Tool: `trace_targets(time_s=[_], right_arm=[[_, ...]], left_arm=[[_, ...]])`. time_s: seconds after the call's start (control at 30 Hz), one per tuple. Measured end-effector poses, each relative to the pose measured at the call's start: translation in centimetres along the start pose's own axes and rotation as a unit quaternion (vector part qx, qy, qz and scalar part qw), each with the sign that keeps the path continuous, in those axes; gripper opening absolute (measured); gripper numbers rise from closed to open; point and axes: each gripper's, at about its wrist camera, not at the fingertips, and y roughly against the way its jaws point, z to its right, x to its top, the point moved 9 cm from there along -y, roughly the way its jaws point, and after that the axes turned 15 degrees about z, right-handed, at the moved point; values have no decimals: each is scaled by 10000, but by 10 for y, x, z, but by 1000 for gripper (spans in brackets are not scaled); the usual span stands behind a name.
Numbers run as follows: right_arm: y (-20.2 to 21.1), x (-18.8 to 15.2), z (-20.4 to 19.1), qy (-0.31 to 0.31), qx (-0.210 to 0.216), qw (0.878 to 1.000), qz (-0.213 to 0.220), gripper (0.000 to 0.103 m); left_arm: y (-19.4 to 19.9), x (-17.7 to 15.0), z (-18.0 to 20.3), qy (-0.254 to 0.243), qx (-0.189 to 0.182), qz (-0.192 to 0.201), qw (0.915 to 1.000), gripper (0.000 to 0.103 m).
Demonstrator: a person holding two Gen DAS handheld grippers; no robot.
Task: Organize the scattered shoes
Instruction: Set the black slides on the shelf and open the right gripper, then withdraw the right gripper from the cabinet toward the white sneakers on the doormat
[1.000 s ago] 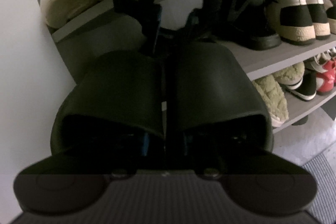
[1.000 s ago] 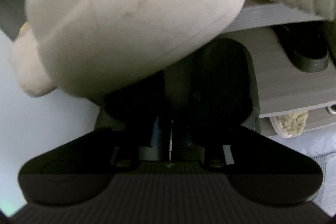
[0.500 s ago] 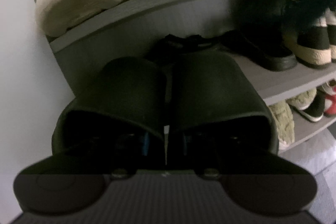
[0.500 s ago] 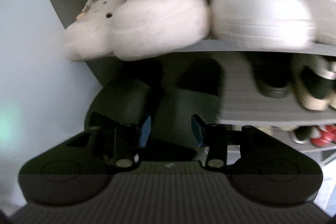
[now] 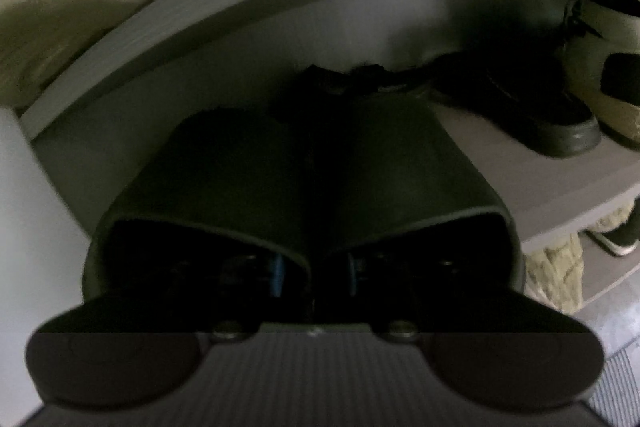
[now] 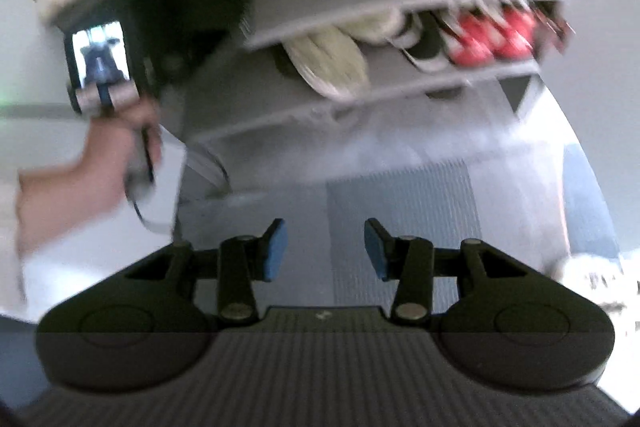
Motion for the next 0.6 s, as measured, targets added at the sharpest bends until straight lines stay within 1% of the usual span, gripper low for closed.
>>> trace_targets(time_s=[0.07, 0.13, 0.2, 0.23, 0.27, 0.33, 0.37, 0.47, 0.5, 0.6], right_arm=[[11, -19, 7, -149, -98, 9998, -124, 46], [16, -28, 9, -256, -142, 9994, -194, 46], [17, -36, 11, -361, -181, 9989, -242, 46], [14, -38, 12, -394, -188, 9987, -255, 46], [12, -40, 13, -426, -196, 9985, -269, 46], [10, -43, 15, -491, -206, 9982, -276, 46], [10, -45, 16, -523, -209, 9980, -271, 46], [9, -44, 19, -569, -225, 9979, -211, 46], [9, -45, 20, -601, -231, 9977, -204, 46], [10, -47, 26, -699, -252, 9970, -198, 46]], left_arm=[[1, -4, 2, -194, 2, 127, 9997, 33], [3, -6, 4, -324, 2, 236, 9992, 37], [3, -6, 0, -302, 60, 265, 9992, 44], [3, -6, -3, -237, 87, 227, 9994, 50], [3, -6, -5, -167, 115, 184, 9996, 58], [4, -6, -7, -33, 119, 84, 9999, 68], [5, -7, -9, 65, 121, -5, 9999, 69], [9, -8, -6, -23, 69, -11, 10000, 70], [12, -8, -5, -20, 1, -27, 10000, 70], [17, -6, -3, 42, -81, -77, 9999, 76]])
